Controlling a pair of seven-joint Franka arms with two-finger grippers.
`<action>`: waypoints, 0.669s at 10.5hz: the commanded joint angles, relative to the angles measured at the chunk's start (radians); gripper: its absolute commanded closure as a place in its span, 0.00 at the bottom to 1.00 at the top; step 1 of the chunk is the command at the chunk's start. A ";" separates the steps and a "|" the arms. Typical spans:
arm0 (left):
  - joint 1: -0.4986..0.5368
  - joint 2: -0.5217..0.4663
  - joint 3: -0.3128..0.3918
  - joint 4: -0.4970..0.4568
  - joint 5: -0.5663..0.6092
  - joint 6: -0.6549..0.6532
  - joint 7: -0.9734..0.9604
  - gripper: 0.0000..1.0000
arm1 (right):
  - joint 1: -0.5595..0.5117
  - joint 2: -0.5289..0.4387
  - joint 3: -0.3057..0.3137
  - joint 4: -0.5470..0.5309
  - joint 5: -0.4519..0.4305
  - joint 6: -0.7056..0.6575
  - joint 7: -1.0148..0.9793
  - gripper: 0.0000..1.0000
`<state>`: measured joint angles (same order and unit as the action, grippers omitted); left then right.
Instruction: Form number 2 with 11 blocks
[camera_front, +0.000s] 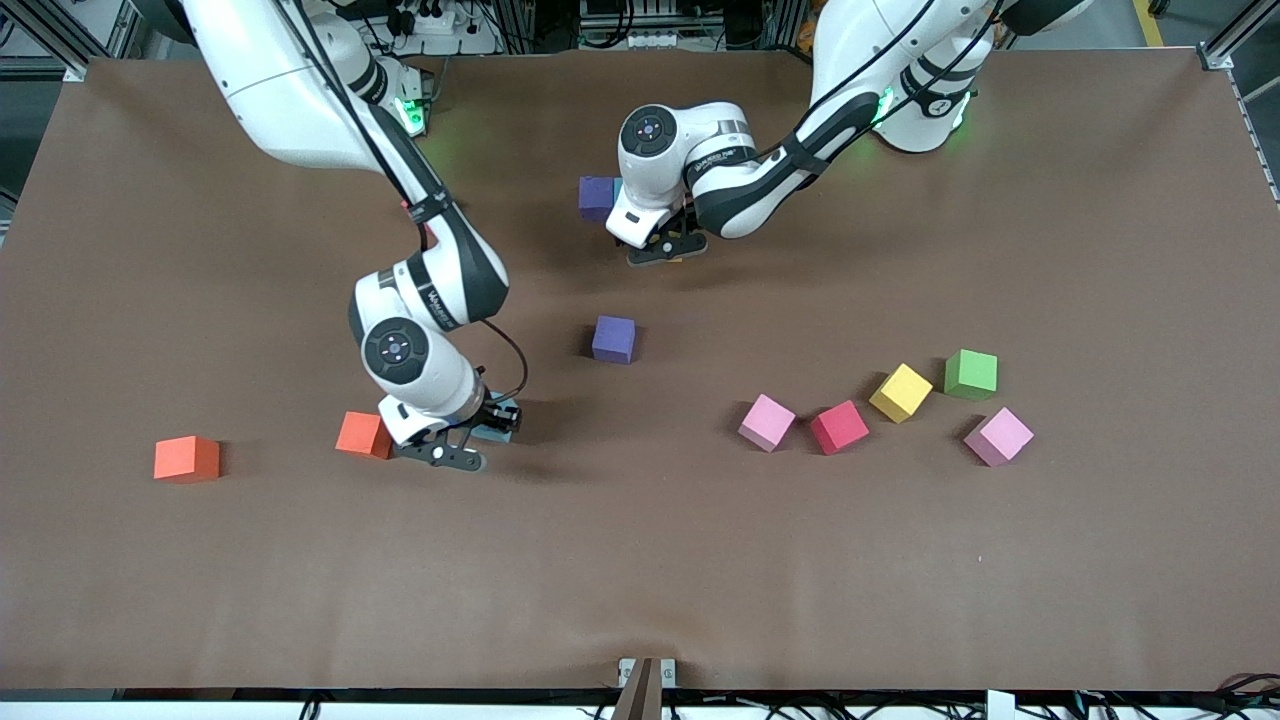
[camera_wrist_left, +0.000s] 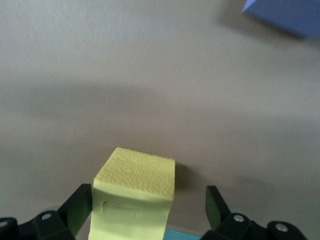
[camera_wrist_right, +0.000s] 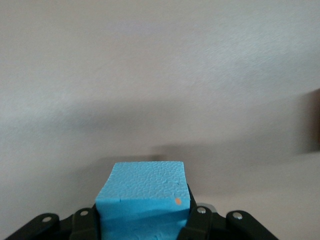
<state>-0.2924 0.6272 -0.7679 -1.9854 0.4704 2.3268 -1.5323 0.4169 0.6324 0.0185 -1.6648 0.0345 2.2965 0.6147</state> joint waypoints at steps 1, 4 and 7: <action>0.042 -0.044 -0.002 0.019 0.027 -0.001 -0.009 0.00 | 0.029 -0.002 0.000 0.005 0.001 -0.003 0.023 1.00; 0.146 -0.087 -0.005 0.046 0.027 -0.001 0.090 0.00 | 0.085 -0.005 0.000 0.005 0.028 -0.008 0.054 1.00; 0.240 -0.072 -0.002 0.118 0.027 -0.003 0.182 0.00 | 0.161 -0.026 0.001 0.003 0.028 -0.034 0.132 1.00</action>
<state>-0.0924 0.5532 -0.7648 -1.8958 0.4755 2.3268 -1.3922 0.5419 0.6317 0.0233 -1.6598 0.0502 2.2908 0.7015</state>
